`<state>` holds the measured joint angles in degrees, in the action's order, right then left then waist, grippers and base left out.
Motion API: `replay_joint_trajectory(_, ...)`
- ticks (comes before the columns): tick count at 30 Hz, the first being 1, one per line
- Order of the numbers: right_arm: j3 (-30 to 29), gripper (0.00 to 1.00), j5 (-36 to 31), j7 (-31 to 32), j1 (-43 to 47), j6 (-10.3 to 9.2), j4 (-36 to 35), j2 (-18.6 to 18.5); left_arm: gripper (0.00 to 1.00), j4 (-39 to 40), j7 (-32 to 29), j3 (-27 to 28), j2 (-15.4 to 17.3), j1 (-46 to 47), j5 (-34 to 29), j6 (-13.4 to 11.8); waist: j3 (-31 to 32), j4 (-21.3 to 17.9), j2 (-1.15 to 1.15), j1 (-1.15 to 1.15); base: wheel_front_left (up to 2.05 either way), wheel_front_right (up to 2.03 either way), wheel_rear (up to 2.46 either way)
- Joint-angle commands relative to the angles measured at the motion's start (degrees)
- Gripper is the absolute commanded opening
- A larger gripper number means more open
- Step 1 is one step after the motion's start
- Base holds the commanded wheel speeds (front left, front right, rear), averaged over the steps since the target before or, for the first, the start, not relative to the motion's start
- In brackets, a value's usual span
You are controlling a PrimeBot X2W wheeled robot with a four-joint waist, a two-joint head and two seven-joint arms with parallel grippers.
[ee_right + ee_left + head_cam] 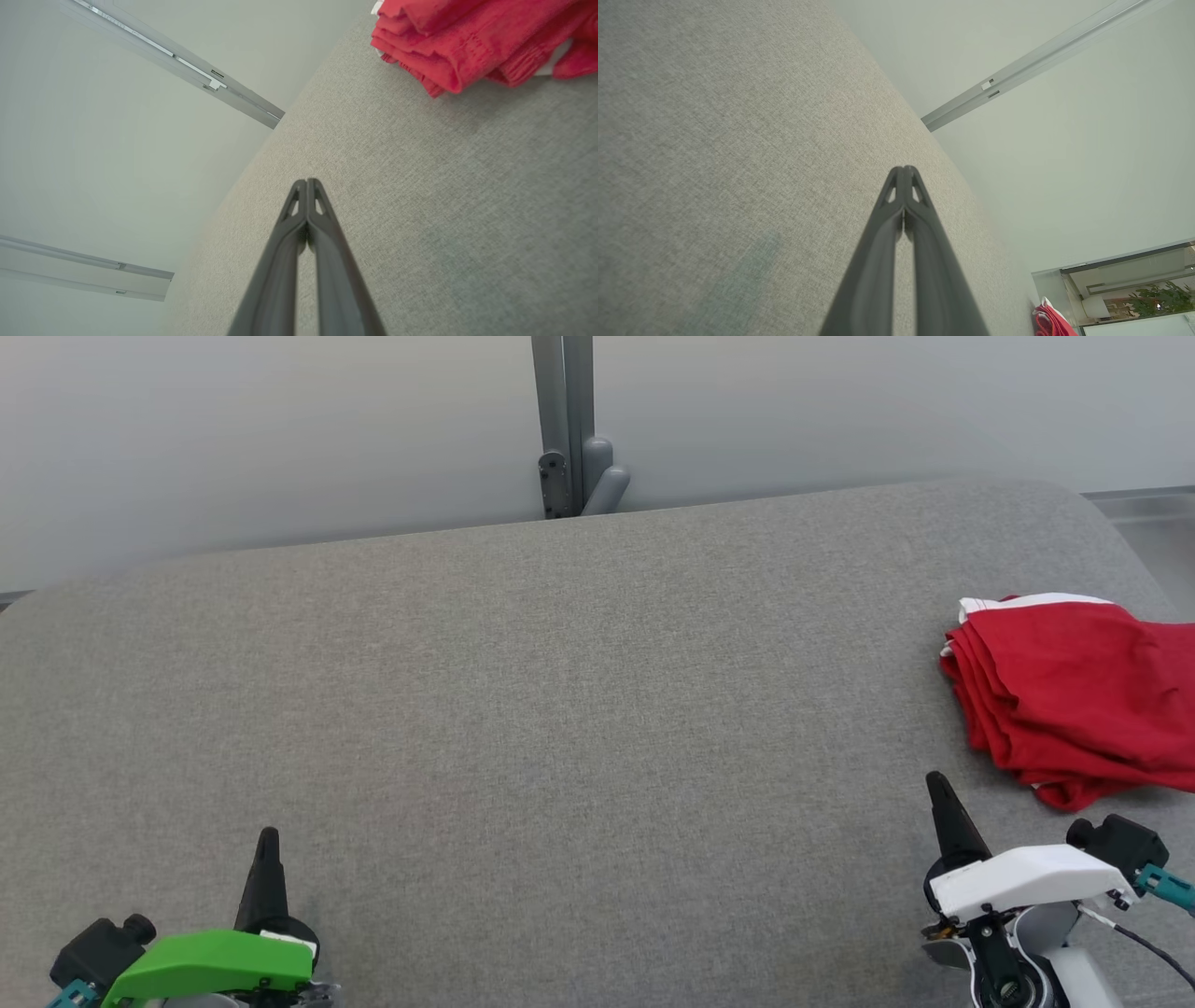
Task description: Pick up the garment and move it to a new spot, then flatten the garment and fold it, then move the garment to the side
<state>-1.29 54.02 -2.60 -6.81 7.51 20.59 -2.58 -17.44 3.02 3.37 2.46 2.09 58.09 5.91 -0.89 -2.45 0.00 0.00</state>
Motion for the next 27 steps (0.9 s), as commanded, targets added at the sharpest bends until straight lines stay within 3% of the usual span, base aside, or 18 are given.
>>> replay_joint_trajectory(1, -0.5, 0.00, 2.3, 0.6, -0.4, 0.00, -1.1, -0.3, 0.00, 0.8, -0.5, 0.3, 0.3, 1.7, 2.2, 0.3, 0.0, 0.1, 0.00, 0.00, 0.00, 0.00, 0.00)
replay_joint_trajectory(27, -2.8, 0.00, 18.3, 4.6, -0.2, -0.01, -3.4, -0.3, 0.00, 2.0, -4.4, 1.6, 0.5, 3.0, 16.6, 1.0, 0.3, 1.0, 0.00, 0.00, 0.00, 0.00, 0.00)
